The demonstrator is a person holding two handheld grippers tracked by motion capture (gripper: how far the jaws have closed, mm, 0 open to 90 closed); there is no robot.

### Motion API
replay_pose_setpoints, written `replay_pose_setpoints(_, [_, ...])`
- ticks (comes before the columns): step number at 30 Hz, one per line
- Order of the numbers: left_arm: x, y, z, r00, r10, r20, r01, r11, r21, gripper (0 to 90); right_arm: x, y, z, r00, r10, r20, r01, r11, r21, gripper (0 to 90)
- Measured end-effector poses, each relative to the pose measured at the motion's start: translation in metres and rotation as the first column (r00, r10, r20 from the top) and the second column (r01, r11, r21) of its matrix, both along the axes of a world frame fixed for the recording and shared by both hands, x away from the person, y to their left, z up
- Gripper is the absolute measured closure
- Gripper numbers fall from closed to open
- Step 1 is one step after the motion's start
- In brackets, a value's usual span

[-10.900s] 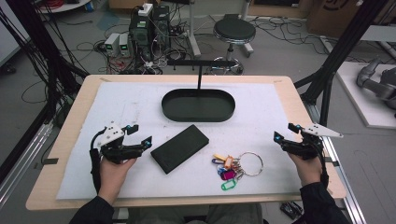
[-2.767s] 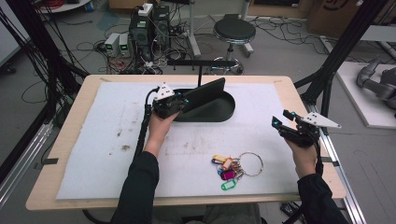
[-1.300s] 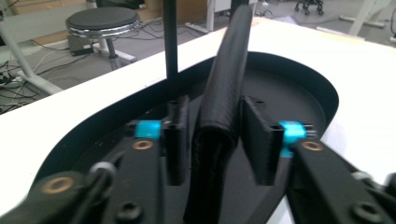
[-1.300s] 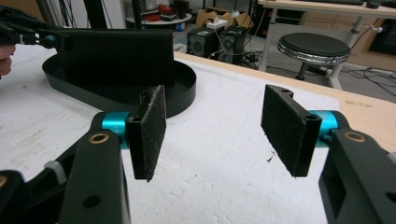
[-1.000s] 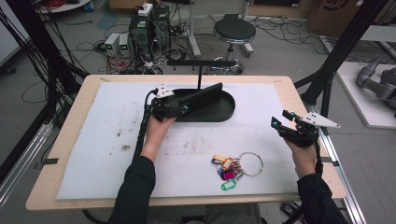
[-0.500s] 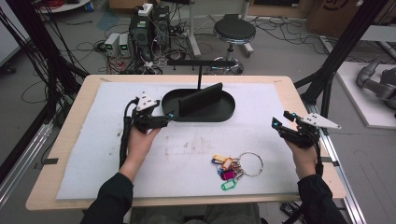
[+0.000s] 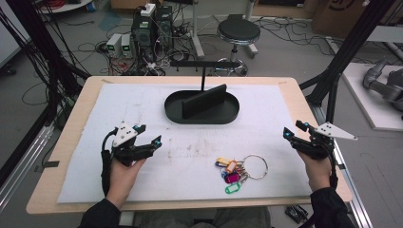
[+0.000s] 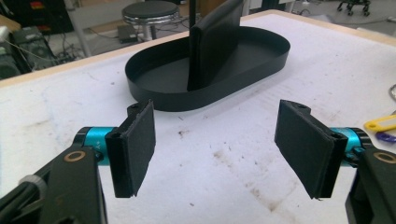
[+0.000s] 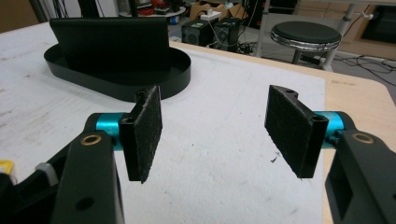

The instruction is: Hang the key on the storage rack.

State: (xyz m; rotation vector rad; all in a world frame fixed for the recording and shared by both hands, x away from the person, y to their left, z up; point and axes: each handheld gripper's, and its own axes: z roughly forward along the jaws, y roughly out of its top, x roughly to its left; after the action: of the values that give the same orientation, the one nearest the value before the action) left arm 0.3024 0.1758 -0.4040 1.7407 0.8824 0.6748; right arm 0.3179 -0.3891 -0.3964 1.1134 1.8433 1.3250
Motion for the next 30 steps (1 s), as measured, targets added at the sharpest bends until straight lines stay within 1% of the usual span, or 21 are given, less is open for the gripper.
replay_pose_setpoints(1, [-0.002, 0.001, 0.0, 1.0, -0.003, 0.002, 0.003, 0.9999, -0.015, 29.3, -0.002, 0.0, -0.001, 0.9999, 0.013, -0.006, -0.013, 1.0, -0.002, 37.1])
replay_pose_setpoints(2, [-0.002, 0.001, 0.0, 1.0, -0.003, 0.002, 0.003, 0.9999, -0.015, 29.2, -0.002, 0.0, -0.001, 0.9999, 0.013, -0.006, -0.013, 1.0, -0.002, 37.1])
replay_pose_setpoints(3, [-0.003, 0.001, 0.0, 1.0, 0.0, 0.003, 0.0, 0.9997, -0.023, 29.2, -0.004, 0.002, -0.003, 0.9996, 0.023, -0.015, -0.023, 1.0, -0.014, 36.0])
replay_pose_setpoints(6, [-0.004, 0.001, 0.003, 0.9997, 0.001, 0.026, 0.0, 0.9997, -0.024, 29.2, -0.005, 0.005, -0.004, 0.999, 0.038, -0.025, -0.039, 0.999, -0.025, 35.0])
replay_pose_setpoints(8, [-0.004, 0.002, 0.004, 0.9994, -0.005, 0.034, 0.006, 0.9996, -0.027, 29.1, -0.007, 0.007, -0.004, 0.9989, 0.038, -0.027, -0.039, 0.998, -0.042, 33.0])
replay_pose_setpoints(10, [-0.003, 0.002, 0.003, 0.9992, 0.002, 0.04, -0.001, 0.9999, -0.013, 29.1, -0.008, 0.008, -0.004, 0.9986, 0.043, -0.03, -0.044, 0.998, -0.037, 31.5])
replay_pose_setpoints(14, [-0.003, 0.004, 0.002, 0.9992, 0.01, 0.039, -0.01, 0.9999, -0.013, 29.0, -0.012, 0.012, -0.004, 0.998, 0.05, -0.04, -0.051, 0.998, -0.034, 27.7])
replay_pose_setpoints(18, [-0.003, 0.004, 0.001, 0.9995, 0.014, 0.029, -0.013, 0.9993, -0.035, 29.1, -0.013, 0.015, -0.004, 0.9971, 0.059, -0.047, -0.06, 0.998, -0.028, 25.8])
replay_pose_setpoints(19, [-0.003, 0.003, 0.001, 0.9995, 0.012, 0.028, -0.011, 0.9993, -0.035, 29.1, -0.013, 0.015, -0.004, 0.9971, 0.059, -0.047, -0.06, 0.998, -0.028, 25.8])
replay_pose_setpoints(20, [-0.003, 0.003, 0.001, 0.9995, 0.011, 0.03, -0.01, 0.9995, -0.029, 29.1, -0.013, 0.017, -0.006, 0.9951, 0.07, -0.069, -0.073, 0.996, -0.042, 25.5])
replay_pose_setpoints(21, [-0.003, 0.002, 0.001, 0.9994, 0.012, 0.034, -0.012, 0.9998, -0.018, 29.1, -0.013, 0.017, -0.006, 0.9951, 0.07, -0.069, -0.073, 0.996, -0.042, 25.5])
replay_pose_setpoints(22, [-0.004, 0.002, 0.0, 0.9994, 0.012, 0.034, -0.012, 0.9999, -0.011, 29.0, -0.013, 0.018, -0.007, 0.9936, 0.077, -0.083, -0.082, 0.995, -0.054, 25.5])
replay_pose_setpoints(23, [-0.005, 0.002, 0.0, 0.9993, 0.012, 0.035, -0.012, 0.9999, -0.01, 29.1, -0.014, 0.022, -0.01, 0.9898, 0.088, -0.113, -0.097, 0.992, -0.077, 25.7])
replay_pose_setpoints(24, [-0.005, 0.002, 0.0, 0.9993, 0.01, 0.036, -0.009, 0.9999, -0.01, 29.1, -0.014, 0.022, -0.01, 0.9898, 0.088, -0.113, -0.097, 0.992, -0.077, 25.7])
replay_pose_setpoints(27, [-0.006, 0.003, -0.001, 0.9992, 0.013, 0.037, -0.013, 0.9999, -0.006, 29.1, -0.017, 0.028, -0.014, 0.9837, 0.116, -0.138, -0.131, 0.986, -0.103, 27.2])
replay_pose_setpoints(28, [-0.006, 0.003, -0.002, 0.9992, 0.017, 0.037, -0.016, 0.9998, -0.009, 29.1, -0.019, 0.033, -0.016, 0.9796, 0.137, -0.147, -0.155, 0.981, -0.118, 31.0])
replay_pose_setpoints(29, [-0.006, 0.004, -0.002, 0.9993, 0.016, 0.034, -0.016, 0.9999, -0.006, 29.1, -0.019, 0.033, -0.016, 0.9796, 0.137, -0.147, -0.155, 0.981, -0.118, 31.0])
replay_pose_setpoints(30, [-0.005, 0.004, -0.002, 0.9994, 0.016, 0.032, -0.016, 0.9999, -0.001, 29.1, -0.02, 0.035, -0.017, 0.9759, 0.152, -0.157, -0.171, 0.978, -0.116, 35.2])
